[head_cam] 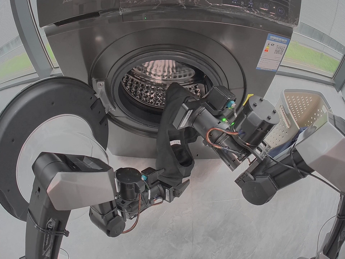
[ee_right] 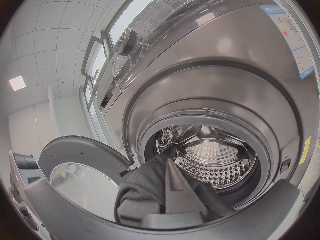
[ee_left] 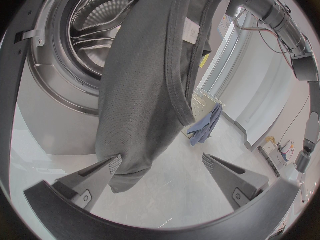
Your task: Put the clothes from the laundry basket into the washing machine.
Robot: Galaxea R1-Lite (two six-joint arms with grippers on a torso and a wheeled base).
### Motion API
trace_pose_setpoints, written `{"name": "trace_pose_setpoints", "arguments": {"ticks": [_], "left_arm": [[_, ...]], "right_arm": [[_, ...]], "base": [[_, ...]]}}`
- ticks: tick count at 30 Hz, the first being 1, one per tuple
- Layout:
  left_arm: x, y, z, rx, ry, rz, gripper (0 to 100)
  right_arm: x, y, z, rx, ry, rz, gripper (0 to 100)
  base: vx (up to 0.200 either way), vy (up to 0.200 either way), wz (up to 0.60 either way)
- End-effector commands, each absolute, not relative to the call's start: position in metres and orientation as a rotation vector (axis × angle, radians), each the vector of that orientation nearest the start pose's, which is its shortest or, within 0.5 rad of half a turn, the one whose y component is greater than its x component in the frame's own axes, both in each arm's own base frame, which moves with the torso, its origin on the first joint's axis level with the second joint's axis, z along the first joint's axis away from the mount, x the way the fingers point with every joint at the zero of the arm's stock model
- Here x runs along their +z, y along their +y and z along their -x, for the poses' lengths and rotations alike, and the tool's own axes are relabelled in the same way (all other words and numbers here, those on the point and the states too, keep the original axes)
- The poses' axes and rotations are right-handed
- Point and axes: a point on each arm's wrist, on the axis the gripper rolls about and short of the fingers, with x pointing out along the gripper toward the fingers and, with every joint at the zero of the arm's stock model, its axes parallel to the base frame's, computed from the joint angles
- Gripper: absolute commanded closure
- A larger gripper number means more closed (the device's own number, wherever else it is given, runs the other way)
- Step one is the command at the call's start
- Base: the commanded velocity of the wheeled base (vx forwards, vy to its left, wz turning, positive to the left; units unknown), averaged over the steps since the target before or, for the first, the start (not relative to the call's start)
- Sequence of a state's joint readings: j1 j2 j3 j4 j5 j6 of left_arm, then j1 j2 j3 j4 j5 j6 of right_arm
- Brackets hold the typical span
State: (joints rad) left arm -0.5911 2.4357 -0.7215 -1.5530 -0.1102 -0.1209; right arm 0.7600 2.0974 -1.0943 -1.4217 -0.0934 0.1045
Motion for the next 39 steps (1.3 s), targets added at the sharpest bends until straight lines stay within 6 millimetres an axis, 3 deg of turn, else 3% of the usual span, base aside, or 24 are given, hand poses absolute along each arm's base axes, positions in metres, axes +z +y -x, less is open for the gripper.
{"name": "trace_pose_setpoints", "arguments": {"ticks": [1, 15, 16, 23, 28, 32, 39], "left_arm": [[-0.020, -0.220, -0.323, -0.690, 0.201, 0.079, 0], [-0.028, -0.232, -0.354, -0.617, 0.109, 0.104, 0], [-0.027, -0.232, -0.355, -0.610, 0.107, 0.109, 100], [-0.018, -0.225, -0.357, -0.556, 0.087, 0.112, 100], [0.011, -0.216, -0.349, -0.552, 0.056, 0.123, 100], [0.052, -0.194, -0.327, -0.549, 0.033, 0.128, 100], [0.095, -0.164, -0.287, -0.535, 0.015, 0.171, 100]], "right_arm": [[0.195, 0.277, -0.291, 0.680, -0.356, -0.280, 100], [0.194, 0.280, -0.288, 0.692, -0.352, -0.283, 100], [0.193, 0.280, -0.288, 0.691, -0.353, -0.285, 100], [0.191, 0.276, -0.290, 0.680, -0.346, -0.279, 100], [0.187, 0.268, -0.292, 0.664, -0.330, -0.273, 100], [0.178, 0.250, -0.300, 0.617, -0.302, -0.251, 100], [0.161, 0.213, -0.303, 0.533, -0.220, -0.235, 100]], "base": [[0.000, 0.000, 0.00], [0.000, 0.000, 0.00], [0.000, 0.000, 0.00], [0.000, 0.000, 0.00], [0.000, 0.000, 0.00], [0.000, 0.000, 0.00], [0.000, 0.000, 0.00]]}}
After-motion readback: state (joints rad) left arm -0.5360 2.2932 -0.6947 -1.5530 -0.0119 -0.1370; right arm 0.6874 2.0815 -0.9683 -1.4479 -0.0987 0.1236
